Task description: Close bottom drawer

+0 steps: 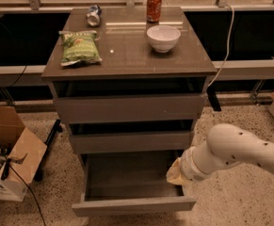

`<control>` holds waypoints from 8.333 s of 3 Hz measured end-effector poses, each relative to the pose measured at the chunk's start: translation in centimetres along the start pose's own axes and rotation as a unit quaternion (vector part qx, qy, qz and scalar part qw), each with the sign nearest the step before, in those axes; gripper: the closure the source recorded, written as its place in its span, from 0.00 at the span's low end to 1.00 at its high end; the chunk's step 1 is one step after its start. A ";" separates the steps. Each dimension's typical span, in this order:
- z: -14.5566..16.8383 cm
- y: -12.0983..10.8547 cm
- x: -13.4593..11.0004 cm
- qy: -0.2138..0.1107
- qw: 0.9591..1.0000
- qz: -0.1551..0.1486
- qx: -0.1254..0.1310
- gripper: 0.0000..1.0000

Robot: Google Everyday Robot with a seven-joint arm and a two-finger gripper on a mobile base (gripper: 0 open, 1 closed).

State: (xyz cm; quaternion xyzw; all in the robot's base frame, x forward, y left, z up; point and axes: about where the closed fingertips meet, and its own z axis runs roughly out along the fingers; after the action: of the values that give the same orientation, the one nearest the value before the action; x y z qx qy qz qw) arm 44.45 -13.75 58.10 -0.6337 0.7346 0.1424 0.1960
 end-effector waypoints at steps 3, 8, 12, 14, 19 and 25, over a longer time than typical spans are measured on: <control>8.7 1.1 3.8 0.022 0.999 0.012 -0.028 1.00; 18.4 0.5 11.9 -0.029 0.993 0.096 -0.055 1.00; 27.0 0.4 16.6 -0.038 0.991 0.125 -0.028 1.00; 33.7 -1.0 19.9 -0.050 0.984 0.163 -0.053 1.00; 38.8 -6.5 17.2 -0.097 0.984 0.147 -0.016 1.00; 39.0 -21.6 12.7 -0.143 0.982 0.076 0.095 0.87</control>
Offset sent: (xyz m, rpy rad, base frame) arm -0.0010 0.0127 -0.1555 -0.0373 0.1050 0.0006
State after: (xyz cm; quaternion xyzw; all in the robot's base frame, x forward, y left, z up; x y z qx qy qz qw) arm 68.43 -10.37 18.54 -0.5276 0.7551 0.1754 0.3474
